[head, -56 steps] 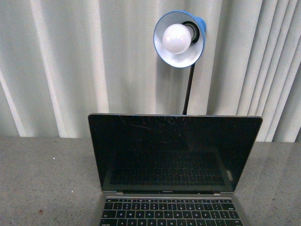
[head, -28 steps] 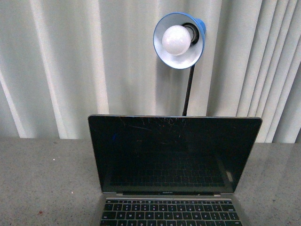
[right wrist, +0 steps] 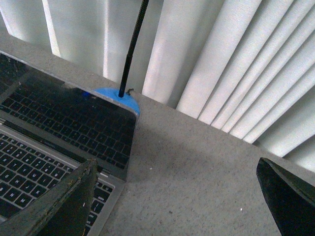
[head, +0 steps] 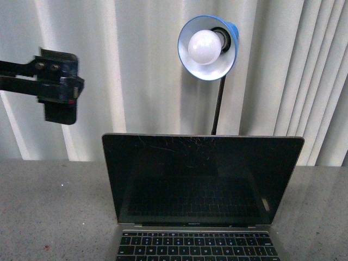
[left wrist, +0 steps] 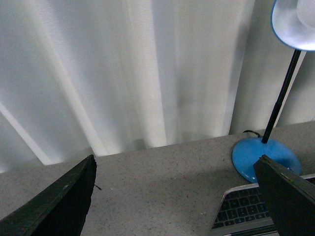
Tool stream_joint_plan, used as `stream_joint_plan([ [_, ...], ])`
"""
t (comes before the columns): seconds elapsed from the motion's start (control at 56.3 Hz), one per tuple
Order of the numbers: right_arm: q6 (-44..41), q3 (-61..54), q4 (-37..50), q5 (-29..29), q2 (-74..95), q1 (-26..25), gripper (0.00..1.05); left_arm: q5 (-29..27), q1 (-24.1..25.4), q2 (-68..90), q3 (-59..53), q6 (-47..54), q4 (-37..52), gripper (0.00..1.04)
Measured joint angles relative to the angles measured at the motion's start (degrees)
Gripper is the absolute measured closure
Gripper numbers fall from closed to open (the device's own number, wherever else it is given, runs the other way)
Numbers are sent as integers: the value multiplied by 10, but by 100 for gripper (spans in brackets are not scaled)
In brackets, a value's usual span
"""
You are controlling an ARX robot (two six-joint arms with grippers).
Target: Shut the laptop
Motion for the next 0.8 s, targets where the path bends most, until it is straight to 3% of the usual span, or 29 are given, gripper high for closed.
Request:
stream_joint_plan([
  [0.195, -60, 96, -46, -6, 70, 25, 7, 3, -27, 91, 101, 105, -24, 7],
  [0.48, -172, 202, -123, -2, 142, 72, 8, 11, -32, 183, 221, 177, -91, 7],
  [0.658, -210, 255, -150, -17, 185, 82, 36, 20, -32, 216, 273, 202, -124, 7],
  [0.8, -233, 292, -175, -38, 212, 91, 61, 29, -32, 228, 291, 225, -170, 31],
])
